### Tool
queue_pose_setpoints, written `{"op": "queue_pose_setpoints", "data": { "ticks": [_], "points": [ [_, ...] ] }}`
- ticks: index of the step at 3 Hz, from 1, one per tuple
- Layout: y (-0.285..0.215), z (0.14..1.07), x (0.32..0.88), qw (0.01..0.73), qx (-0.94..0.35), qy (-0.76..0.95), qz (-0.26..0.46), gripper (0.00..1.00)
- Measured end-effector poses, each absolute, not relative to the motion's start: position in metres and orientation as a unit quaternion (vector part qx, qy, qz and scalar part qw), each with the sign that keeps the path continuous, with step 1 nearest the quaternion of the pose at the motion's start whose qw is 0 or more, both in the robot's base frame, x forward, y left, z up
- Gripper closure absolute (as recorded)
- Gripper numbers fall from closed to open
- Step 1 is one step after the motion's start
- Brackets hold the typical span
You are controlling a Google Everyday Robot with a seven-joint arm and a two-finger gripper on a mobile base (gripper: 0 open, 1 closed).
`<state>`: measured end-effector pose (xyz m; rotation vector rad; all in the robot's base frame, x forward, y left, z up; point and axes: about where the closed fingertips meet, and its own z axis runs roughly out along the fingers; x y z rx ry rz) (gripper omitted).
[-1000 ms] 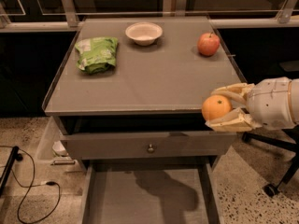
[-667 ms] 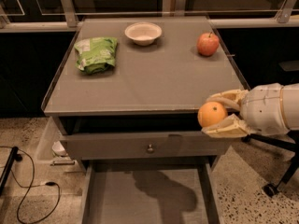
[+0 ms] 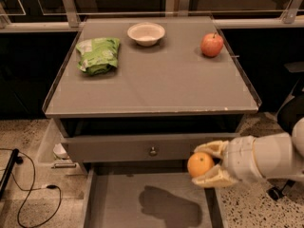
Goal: Place orange into middle drawer
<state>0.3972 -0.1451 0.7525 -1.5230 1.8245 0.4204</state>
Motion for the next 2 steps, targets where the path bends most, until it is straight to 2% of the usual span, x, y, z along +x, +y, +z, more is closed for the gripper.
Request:
{"op": "queue_pose_setpoints", "data": {
  "ticks": [1,2],
  "points": [
    [-0.1360,0.6865,0.3840,0.328,-0.608,0.701,0.179,1.00],
    [-0.1359,0.6864,0.3840,0.328,-0.608,0.701,0.179,1.00]
  ]
}}
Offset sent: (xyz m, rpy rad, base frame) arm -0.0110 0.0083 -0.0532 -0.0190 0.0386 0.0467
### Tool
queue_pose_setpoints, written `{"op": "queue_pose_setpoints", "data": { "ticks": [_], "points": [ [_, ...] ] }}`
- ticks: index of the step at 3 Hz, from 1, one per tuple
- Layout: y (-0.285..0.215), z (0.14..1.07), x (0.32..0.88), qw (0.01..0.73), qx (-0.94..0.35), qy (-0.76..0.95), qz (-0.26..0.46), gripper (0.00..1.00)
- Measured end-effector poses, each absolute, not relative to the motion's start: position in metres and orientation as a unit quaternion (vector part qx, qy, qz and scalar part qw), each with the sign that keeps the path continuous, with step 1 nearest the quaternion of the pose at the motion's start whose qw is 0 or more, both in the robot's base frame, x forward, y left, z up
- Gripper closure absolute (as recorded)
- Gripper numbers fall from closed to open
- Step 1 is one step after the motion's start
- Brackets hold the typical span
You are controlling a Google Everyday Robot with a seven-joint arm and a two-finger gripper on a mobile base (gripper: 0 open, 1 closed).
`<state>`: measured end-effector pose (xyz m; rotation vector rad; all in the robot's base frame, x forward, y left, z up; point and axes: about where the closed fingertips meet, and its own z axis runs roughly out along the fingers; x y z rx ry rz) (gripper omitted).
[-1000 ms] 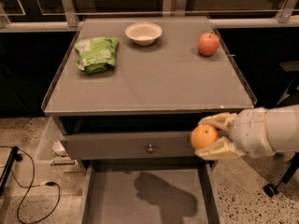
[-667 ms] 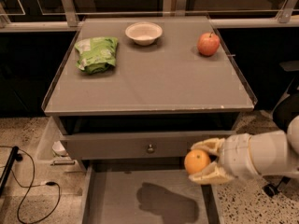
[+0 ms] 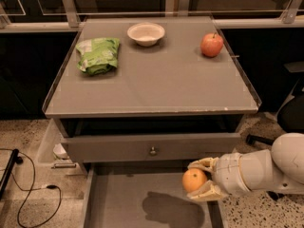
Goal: Place orange into middle drawer
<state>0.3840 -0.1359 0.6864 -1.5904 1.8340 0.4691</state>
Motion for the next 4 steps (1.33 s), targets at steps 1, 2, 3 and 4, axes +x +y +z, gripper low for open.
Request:
{"op": "queue_pose_setpoints", "data": {
  "ticks": [1,2,3,4],
  "points": [
    [-0.132,0.673,0.383,0.317,-0.604,0.706,0.188,1.00],
    [-0.124,0.610,0.389,0.290,-0.580,0.729,0.218,1.00],
    [-0.112,0.542,0.401,0.300,-0.552,0.738,0.247,1.00],
    [-0.108,0.488,0.408,0.315,-0.538,0.739,0.256,1.00]
  ]
}}
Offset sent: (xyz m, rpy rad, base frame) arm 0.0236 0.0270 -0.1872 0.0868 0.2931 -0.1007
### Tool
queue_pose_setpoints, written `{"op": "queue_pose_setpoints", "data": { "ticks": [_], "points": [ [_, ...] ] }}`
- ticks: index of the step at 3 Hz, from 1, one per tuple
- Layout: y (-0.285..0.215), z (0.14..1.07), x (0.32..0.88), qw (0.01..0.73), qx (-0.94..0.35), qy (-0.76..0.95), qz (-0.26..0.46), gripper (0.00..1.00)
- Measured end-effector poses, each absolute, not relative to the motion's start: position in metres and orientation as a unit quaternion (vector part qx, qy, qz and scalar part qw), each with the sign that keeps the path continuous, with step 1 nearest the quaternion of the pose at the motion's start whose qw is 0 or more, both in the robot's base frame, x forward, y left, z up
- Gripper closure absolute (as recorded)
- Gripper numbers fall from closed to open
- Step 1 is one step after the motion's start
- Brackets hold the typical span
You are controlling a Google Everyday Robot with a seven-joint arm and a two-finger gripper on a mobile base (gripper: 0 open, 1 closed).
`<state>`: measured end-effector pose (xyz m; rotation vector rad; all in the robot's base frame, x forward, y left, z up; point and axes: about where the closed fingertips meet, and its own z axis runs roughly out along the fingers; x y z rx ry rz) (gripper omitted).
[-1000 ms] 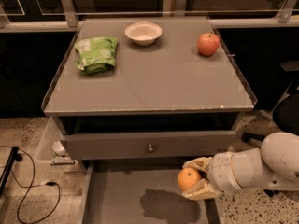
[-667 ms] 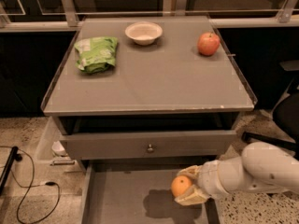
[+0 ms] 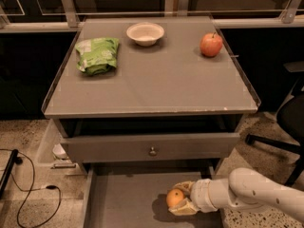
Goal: Place orange into middle drawer
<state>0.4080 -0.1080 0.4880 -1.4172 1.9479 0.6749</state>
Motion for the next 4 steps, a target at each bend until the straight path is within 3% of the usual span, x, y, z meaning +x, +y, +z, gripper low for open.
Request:
{"op": "queue_pose_setpoints", "data": {
  "ticks": [4],
  "points": [
    [-0.095,0.399,0.420,0.353,-0.509,0.740,0.260,1.00]
  ]
}}
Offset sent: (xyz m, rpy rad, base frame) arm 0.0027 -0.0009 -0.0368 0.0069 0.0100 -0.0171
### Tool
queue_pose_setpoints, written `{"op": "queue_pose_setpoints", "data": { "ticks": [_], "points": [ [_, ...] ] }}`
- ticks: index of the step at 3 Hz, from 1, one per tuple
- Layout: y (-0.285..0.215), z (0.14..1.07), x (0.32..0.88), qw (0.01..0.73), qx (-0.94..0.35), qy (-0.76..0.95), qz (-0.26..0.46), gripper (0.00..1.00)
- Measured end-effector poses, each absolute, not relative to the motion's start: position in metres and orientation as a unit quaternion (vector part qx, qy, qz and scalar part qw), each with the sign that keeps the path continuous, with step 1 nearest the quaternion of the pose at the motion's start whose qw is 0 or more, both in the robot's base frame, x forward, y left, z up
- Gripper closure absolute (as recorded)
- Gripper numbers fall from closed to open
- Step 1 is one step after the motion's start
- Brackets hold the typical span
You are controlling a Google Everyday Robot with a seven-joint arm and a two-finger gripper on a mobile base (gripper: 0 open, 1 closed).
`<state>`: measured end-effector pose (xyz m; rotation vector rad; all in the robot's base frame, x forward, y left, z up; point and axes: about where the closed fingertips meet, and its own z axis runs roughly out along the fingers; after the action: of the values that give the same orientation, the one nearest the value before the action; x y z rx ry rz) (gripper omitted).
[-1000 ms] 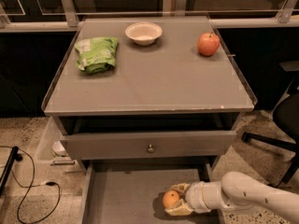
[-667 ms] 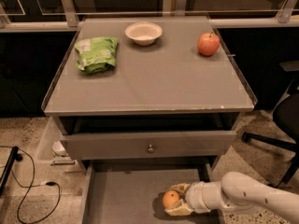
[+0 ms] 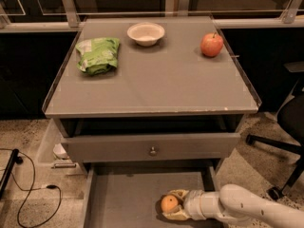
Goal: Place orange into middle drawer
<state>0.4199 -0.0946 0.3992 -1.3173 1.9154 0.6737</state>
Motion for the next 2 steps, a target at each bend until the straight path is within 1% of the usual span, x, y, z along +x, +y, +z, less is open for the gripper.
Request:
{"op": "queue_pose_setpoints", "data": {
  "ticks": [1,2],
  "points": [
    [-0.091,0.385,0.427,0.371,-0.500,0.740,0.254,1.00],
    [-0.091,0.370,0.430,0.375,-0.493,0.744,0.251,1.00]
  ]
}}
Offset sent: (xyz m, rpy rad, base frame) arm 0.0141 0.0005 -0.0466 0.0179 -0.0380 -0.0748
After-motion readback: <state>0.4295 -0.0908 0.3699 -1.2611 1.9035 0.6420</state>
